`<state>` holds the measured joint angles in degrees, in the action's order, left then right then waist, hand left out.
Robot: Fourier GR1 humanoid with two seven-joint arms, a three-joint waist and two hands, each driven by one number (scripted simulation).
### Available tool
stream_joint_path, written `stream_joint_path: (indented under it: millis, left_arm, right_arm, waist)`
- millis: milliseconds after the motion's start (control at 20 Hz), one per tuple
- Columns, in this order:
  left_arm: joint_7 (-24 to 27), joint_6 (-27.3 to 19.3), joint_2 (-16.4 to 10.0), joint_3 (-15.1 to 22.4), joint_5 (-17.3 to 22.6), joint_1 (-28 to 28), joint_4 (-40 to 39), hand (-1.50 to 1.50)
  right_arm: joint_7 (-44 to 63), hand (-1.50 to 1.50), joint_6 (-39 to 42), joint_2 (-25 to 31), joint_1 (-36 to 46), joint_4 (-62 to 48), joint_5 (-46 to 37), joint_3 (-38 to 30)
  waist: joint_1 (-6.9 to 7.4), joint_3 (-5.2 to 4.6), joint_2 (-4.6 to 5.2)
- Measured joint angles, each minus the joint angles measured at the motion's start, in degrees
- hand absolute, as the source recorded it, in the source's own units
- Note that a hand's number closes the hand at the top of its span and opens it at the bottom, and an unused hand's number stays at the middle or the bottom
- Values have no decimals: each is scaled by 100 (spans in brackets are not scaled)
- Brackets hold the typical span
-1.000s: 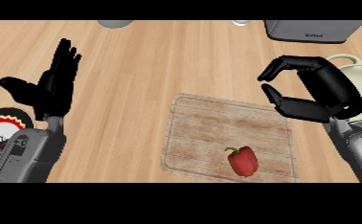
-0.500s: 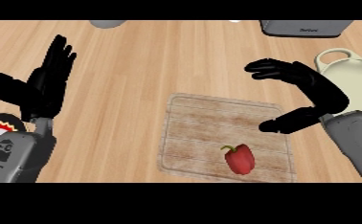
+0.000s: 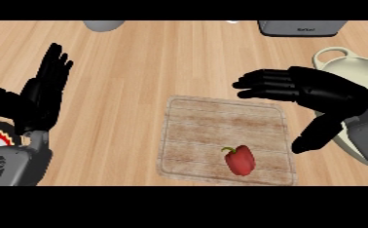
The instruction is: Pick the bell pepper from the cutting board and place it in the pot
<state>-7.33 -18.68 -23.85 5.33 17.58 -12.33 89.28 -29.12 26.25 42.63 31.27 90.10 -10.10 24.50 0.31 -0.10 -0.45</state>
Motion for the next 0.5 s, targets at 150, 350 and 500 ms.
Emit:
stream_joint_path:
  millis: [150, 350, 500]
  left_arm:
    - [-41, -25, 20, -5, -30, -2, 30, 0]
    - [-55, 35, 2, -70, -22, 36, 96, 0]
    - [-158, -21, 46, -45, -111, 50, 197, 0]
  right_arm:
    - [590, -150, 188, 95, 59, 517, -506, 420]
    - [1350, -150, 518, 113, 55, 1090, -1086, 914]
    - [2005, -150, 797, -88, -33, 1420, -1380, 1191]
  waist:
    - [-36, -1, -3]
    - [-43, 0, 4]
    - [-41, 3, 13]
